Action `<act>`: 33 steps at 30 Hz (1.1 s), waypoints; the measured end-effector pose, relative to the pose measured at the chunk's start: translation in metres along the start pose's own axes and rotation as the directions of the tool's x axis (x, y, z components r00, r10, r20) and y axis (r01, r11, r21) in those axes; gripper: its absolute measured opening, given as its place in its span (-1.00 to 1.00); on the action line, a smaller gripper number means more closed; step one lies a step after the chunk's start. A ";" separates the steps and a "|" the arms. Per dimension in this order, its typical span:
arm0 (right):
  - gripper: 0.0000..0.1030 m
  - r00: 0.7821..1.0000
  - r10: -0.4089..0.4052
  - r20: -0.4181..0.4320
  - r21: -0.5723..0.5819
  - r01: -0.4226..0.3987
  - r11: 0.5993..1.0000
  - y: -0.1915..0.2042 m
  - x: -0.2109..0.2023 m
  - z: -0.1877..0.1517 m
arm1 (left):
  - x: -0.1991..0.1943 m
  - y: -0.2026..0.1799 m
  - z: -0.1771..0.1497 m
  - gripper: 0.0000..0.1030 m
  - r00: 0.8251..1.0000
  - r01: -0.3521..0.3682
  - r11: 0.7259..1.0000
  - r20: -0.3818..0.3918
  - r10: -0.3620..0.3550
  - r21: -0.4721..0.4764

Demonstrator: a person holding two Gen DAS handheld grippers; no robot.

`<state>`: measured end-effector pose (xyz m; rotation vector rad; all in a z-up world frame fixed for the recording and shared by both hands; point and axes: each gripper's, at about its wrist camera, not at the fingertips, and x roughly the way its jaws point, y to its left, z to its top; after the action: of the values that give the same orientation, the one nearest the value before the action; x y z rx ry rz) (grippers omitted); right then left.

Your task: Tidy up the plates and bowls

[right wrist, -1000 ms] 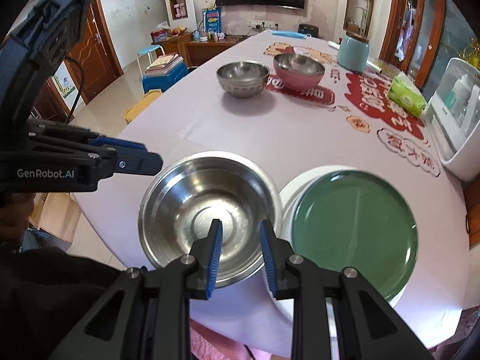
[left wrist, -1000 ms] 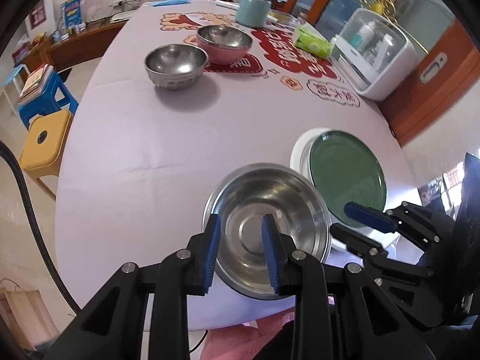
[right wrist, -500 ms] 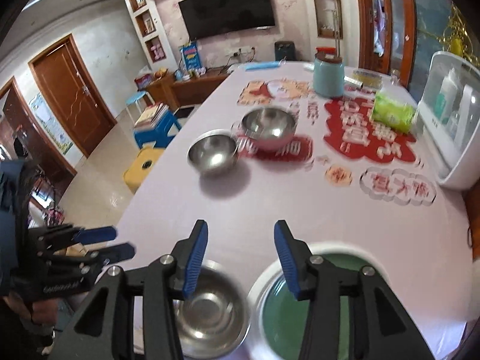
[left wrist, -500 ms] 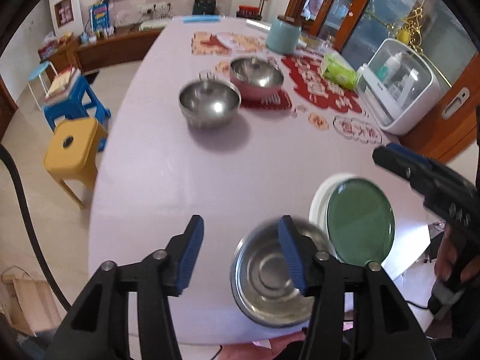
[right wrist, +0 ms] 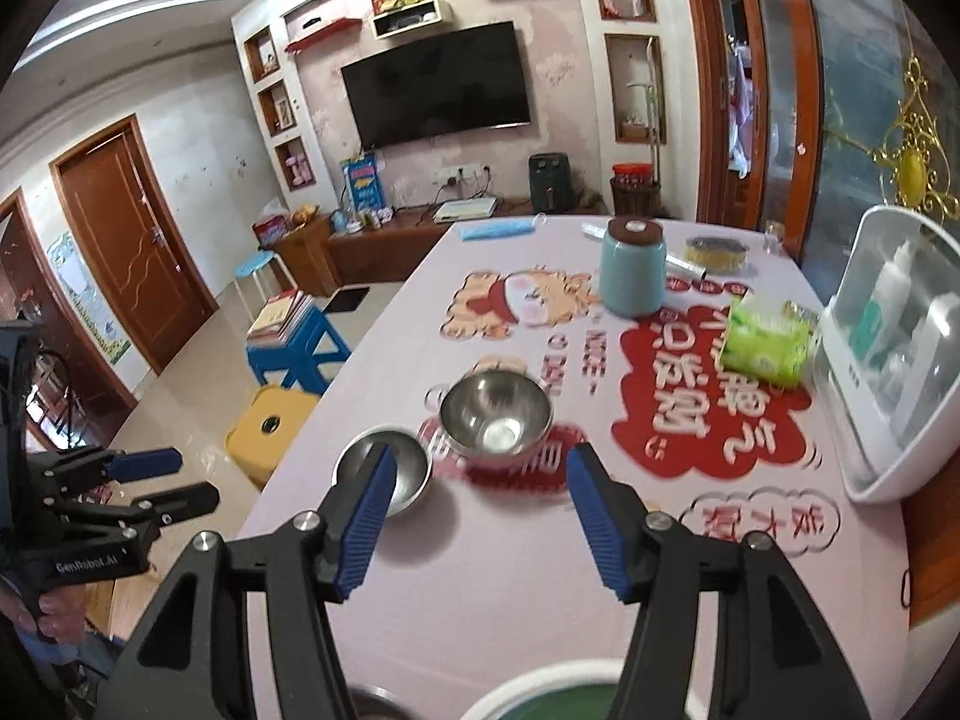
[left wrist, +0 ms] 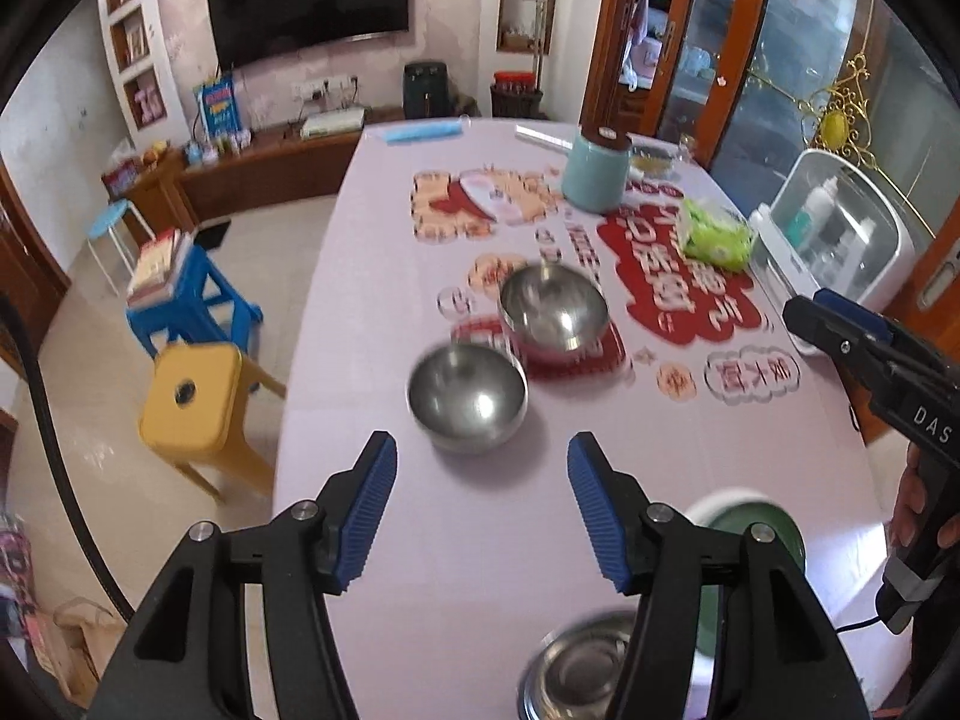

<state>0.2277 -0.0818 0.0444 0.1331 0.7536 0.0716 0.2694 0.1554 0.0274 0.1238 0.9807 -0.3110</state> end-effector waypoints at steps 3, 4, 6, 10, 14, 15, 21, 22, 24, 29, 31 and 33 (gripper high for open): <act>0.17 1.000 -0.010 0.020 0.014 0.010 1.000 -0.008 0.009 0.015 | 0.004 -0.001 0.028 0.25 0.999 -0.027 1.000 0.018 0.026 0.010; 0.17 0.999 -0.016 0.028 0.024 0.015 1.000 -0.011 0.013 0.021 | 0.006 -0.002 0.035 0.25 0.999 -0.025 1.000 0.020 0.025 0.013; 0.18 0.999 -0.017 0.035 0.047 0.015 0.999 -0.018 0.021 0.027 | 0.011 -0.004 0.052 0.25 0.999 -0.023 1.000 0.025 0.023 0.020; 0.18 0.999 -0.012 0.043 0.126 0.007 0.992 -0.033 0.040 0.035 | 0.024 -0.009 0.081 0.26 0.999 -0.029 0.999 0.035 0.028 0.029; 0.19 1.000 -0.002 0.029 0.203 -0.004 0.979 -0.048 0.057 0.037 | 0.045 -0.016 0.105 0.26 0.998 -0.036 0.998 0.049 0.033 0.058; 0.19 1.000 0.004 0.025 0.219 -0.009 0.976 -0.051 0.061 0.036 | 0.050 -0.017 0.109 0.26 0.998 -0.033 0.998 0.049 0.030 0.061; 0.30 0.999 0.041 -0.030 0.265 -0.032 0.964 -0.062 0.095 0.031 | 0.100 -0.028 0.126 0.26 1.000 0.019 0.998 -0.002 -0.019 0.067; 0.30 0.998 0.047 -0.039 0.269 -0.035 0.963 -0.063 0.101 0.030 | 0.109 -0.030 0.127 0.26 0.999 0.030 0.997 -0.015 -0.029 0.068; 0.30 0.997 0.064 -0.053 0.281 -0.047 0.959 -0.063 0.113 0.027 | 0.127 -0.034 0.128 0.26 0.998 0.047 0.996 -0.035 -0.045 0.073; 0.30 0.991 0.086 -0.105 0.342 -0.045 0.939 -0.067 0.141 0.015 | 0.175 -0.041 0.124 0.26 0.993 0.065 0.994 -0.102 -0.056 0.088; 0.30 0.988 0.096 -0.125 0.379 -0.041 0.925 -0.070 0.152 0.008 | 0.192 -0.041 0.122 0.26 0.990 0.070 0.993 -0.126 -0.058 0.093; 0.30 0.984 0.102 -0.146 0.407 -0.034 0.913 -0.073 0.162 0.000 | 0.210 -0.041 0.120 0.26 0.987 0.074 0.993 -0.148 -0.060 0.094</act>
<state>0.3470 -0.1361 -0.0759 0.5552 0.9231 -0.0082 0.4603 0.0452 -0.0796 0.2063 1.1154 -0.4170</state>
